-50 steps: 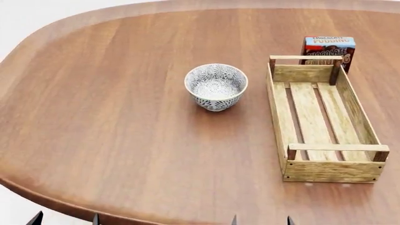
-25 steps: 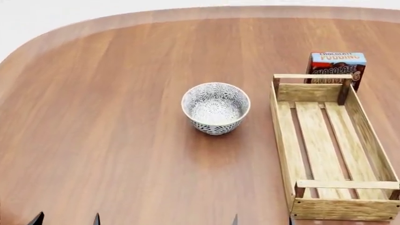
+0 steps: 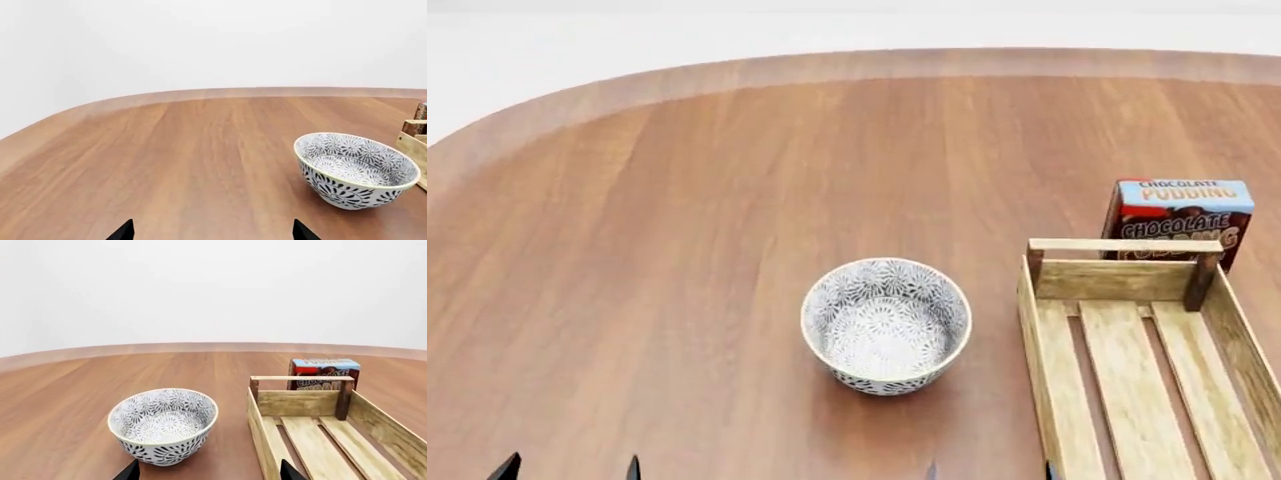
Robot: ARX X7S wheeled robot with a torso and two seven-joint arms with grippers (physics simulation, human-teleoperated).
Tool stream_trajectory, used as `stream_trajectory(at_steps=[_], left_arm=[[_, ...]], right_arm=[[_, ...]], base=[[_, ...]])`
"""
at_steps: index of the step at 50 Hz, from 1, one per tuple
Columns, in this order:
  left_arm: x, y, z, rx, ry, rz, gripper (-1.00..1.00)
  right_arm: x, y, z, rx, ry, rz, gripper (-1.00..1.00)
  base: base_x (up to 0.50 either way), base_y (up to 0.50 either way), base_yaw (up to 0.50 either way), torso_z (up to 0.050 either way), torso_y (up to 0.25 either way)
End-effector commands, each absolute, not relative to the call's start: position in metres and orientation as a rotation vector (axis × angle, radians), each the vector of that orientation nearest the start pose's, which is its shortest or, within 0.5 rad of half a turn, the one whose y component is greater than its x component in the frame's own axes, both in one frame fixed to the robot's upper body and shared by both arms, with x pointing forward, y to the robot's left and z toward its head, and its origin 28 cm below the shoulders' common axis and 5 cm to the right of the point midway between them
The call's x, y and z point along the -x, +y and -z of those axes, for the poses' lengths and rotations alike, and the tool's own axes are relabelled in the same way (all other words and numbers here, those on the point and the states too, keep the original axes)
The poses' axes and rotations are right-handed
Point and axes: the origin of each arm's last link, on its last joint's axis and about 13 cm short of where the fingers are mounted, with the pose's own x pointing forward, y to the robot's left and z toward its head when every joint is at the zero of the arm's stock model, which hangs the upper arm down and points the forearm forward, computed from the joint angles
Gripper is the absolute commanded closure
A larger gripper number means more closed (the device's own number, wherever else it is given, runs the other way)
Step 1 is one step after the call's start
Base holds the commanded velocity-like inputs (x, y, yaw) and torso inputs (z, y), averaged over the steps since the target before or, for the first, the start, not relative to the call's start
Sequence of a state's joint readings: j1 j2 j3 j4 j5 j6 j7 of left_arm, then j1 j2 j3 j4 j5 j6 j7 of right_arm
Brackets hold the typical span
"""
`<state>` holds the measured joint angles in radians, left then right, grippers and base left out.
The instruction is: Pick up the bowl on the left and put it in the tray.
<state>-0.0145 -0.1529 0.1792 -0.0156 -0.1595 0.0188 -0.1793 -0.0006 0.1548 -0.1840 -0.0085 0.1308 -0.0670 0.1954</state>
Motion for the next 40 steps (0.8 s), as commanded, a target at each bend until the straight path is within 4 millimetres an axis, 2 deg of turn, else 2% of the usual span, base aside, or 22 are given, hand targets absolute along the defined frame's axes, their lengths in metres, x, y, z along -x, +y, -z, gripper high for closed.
stream_trajectory(at_steps=[1,4,6,9,10,13,14,17,19,25,29,33,40], left_arm=[[-0.21,0.206,-0.011,0.004,0.012,-0.005,-1.0],[-0.211,0.206,-0.012,0.007,0.019,-0.004,-1.0],[-0.213,0.207,-0.012,0.024,0.057,-0.006,-1.0],[-0.217,0.209,-0.022,0.024,0.025,-0.009,-1.0],[-0.219,0.21,-0.034,-0.023,-0.049,-0.027,-1.0],[-0.218,0.21,-0.054,0.027,0.01,0.027,-1.0],[-0.217,0.211,-0.071,0.037,-0.004,0.043,-1.0],[-0.213,0.213,-0.095,0.043,-0.024,0.059,-1.0],[-0.209,0.215,-0.115,0.058,-0.026,0.078,-1.0],[-0.196,0.218,-0.15,0.068,-0.084,0.146,-1.0],[-0.194,0.222,-0.163,0.12,-0.107,0.157,-1.0],[-0.196,0.224,-0.165,0.118,-0.102,0.157,-1.0],[-0.2,0.225,-0.163,0.113,-0.084,0.119,-1.0]], right_arm=[[-0.209,-0.097,-0.016,0.008,-0.031,0.011,-1.0],[-0.211,-0.096,-0.015,0.018,0.014,0.016,-1.0],[-0.217,-0.1,-0.018,-0.046,0.102,0.006,-1.0],[-0.217,-0.102,-0.027,-0.011,0.086,0.019,-1.0],[-0.214,-0.101,-0.035,0.022,0.085,0.01,-1.0],[-0.213,-0.104,-0.054,0.009,0.078,0.019,-1.0],[-0.211,-0.106,-0.07,-0.023,0.076,0.002,-1.0],[-0.206,-0.109,-0.093,-0.027,0.067,-0.012,-1.0],[-0.2,-0.111,-0.116,-0.012,0.03,-0.017,-1.0],[-0.187,-0.113,-0.163,-0.003,-0.07,0.011,-1.0],[-0.185,-0.118,-0.177,0.016,-0.092,0.031,-1.0],[-0.186,-0.123,-0.185,0.034,-0.105,0.057,-1.0],[-0.192,-0.125,-0.183,0.013,-0.083,0.024,-1.0]], base=[[0.5,0.0,0.0,0.0,0.0],[0.28,0.0,0.0,0.0,0.0],[0.0,0.0,0.0,0.0,0.0],[0.0,0.0,0.0,0.0,0.0],[0.0,0.0,0.0,0.0,0.0],[0.0,0.0,0.0,0.0,0.005],[0.0,0.0,0.0,0.0,0.0],[0.0,0.0,0.0,0.0,0.0],[0.0,0.0,0.0,0.0,0.0],[0.0,0.0,0.0,0.0,0.0],[0.0,0.0,0.0,0.021,0.0],[0.0,0.0,0.0,0.05,0.0],[0.0,0.0,0.0,0.05,0.0]])
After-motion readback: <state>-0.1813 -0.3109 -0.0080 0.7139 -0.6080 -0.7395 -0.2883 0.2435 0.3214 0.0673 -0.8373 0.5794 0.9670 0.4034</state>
